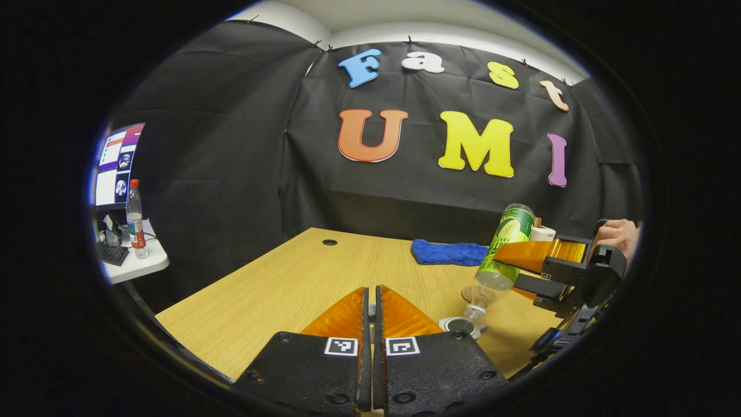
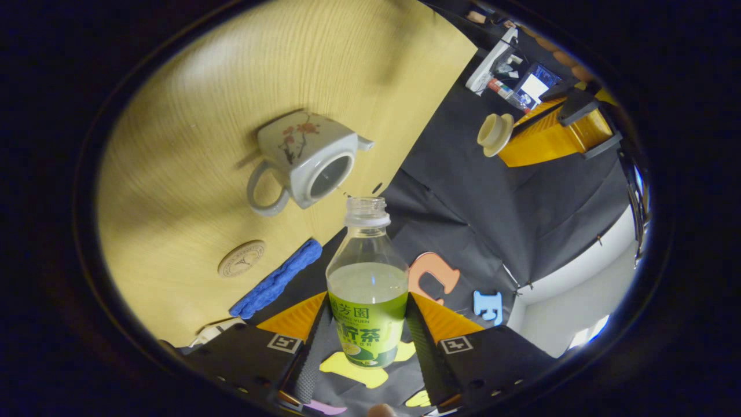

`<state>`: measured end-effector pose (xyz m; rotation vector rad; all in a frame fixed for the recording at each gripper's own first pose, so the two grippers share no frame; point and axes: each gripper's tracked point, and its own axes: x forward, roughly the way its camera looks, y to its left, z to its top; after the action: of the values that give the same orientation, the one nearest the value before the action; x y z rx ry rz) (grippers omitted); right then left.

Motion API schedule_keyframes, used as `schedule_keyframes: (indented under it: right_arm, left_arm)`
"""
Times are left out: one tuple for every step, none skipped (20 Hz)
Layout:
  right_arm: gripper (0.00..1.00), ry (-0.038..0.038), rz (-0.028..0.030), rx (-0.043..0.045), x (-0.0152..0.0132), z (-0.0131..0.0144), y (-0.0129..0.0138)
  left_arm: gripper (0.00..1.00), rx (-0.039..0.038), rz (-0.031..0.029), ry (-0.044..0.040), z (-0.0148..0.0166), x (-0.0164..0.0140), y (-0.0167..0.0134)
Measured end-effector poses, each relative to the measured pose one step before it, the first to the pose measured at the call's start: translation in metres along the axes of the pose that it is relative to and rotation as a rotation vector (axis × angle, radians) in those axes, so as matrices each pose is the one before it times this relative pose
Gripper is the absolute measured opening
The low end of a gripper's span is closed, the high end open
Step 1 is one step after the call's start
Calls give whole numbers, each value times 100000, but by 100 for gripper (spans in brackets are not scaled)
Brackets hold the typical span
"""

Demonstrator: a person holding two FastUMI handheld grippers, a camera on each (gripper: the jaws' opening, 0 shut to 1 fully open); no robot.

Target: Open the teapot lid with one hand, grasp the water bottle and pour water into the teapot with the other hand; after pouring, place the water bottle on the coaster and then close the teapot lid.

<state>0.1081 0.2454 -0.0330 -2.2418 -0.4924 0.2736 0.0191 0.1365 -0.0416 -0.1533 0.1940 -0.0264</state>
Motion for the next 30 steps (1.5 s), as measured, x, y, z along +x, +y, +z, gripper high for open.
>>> schedule_keyframes:
  right_arm:
    - [71, 96, -69, 814, -84, -12, -53]
    - [71, 116, 109, 1438, -154, -41, 30]
    - [72, -173, 261, 1732, -119, 67, 94]
    - [72, -130, 601, 2440, -103, 72, 198]
    - [72, 131, 790, 3169, 38, -10, 386]
    - [72, 229, 846, 3432, -50, 12, 422]
    - [71, 174, 988, 2795, -66, 130, 455]
    - [71, 348, 355, 2081, -37, -30, 378]
    - [72, 422, 23, 2162, -108, -71, 258]
    - [72, 399, -94, 2888, -59, -139, 196]
    - [72, 282, 534, 4613, -105, -168, 294]
    - [72, -228, 1302, 7114, -135, -70, 266]
    - [71, 374, 1927, 8312, 157, -420, 339]
    - [72, 670, 2143, 8549, -115, -334, 344]
    - [72, 639, 2305, 8369, -159, 116, 217]
    - [72, 211, 1259, 7957, -163, 249, -97]
    - [72, 446, 516, 6760, -211, 318, -87]
    - [72, 424, 42, 5908, -18, 82, -436]
    - [72, 62, 70, 6050, 163, -170, -276]
    - [71, 320, 1101, 6681, -65, -244, -209]
    - [72, 963, 2324, 7753, -201, -142, -178]
    - [71, 386, 1990, 8062, 33, -193, -296]
    - [73, 633, 982, 7292, -185, 162, -315]
    - [72, -284, -117, 7193, -144, 120, -664]
    - [72, -681, -992, 7122, -34, 190, -823]
    - [72, -1346, -1240, 7464, -3, 196, -1028]
    - [71, -2612, -822, 6897, -147, 357, -1016]
    - [72, -2056, -2882, 5763, -32, 523, -1265]
    - [72, -2487, -673, 6926, 248, 375, -748]
    - [71, -842, -280, 7588, 281, 176, -519]
  left_arm:
    - [4, -97, 501, 18, -122, -16, 106]
    - [4, -177, 199, 74, -7, -116, 83]
    - [4, -71, -54, -164, 71, 57, 89]
    - [4, 34, 220, -488, 199, -122, 120]
    - [4, -111, 926, -714, 234, -49, 367]
    - [4, -188, 450, -565, 109, -91, 185]
    - [4, -183, 576, -588, 226, -155, 264]
    - [4, -197, 840, -529, 110, -101, 222]
    - [4, -291, 576, -461, 148, -47, 154]
    - [4, -323, 279, -356, 58, -56, 40]
    - [4, 23, 102, -181, 80, -8, -132]
    - [4, 661, -233, -309, 102, -120, -232]
    - [4, 592, -115, -563, 94, -28, -145]
    - [4, 519, -272, -266, 67, 100, -234]
    - [4, 332, -506, -395, 69, 68, -391]
    - [4, 460, -482, -311, 71, 62, -307]
    - [4, 303, -152, -151, -56, 137, -272]
    - [4, 460, -259, 333, -106, 98, -355]
    - [4, 860, -417, -123, -42, -53, -334]
    - [4, 654, -17, -166, 82, -88, -232]
    - [4, 426, -485, 123, -72, 193, -372]
    - [4, 252, -633, 18, 25, 91, -368]
    - [4, 365, -740, -51, 19, 10, -393]
    - [4, 546, -442, 0, 18, -46, -173]
    - [4, 461, -81, -75, 55, -16, -125]
    - [4, 61, -110, -197, 61, -30, -8]
    - [4, -645, -337, -309, 234, -176, -275]
    - [4, -844, -730, -703, 122, -7, -234]
    - [4, -347, -690, -355, 116, -63, -326]
    - [4, 145, -233, -166, -50, 26, -104]
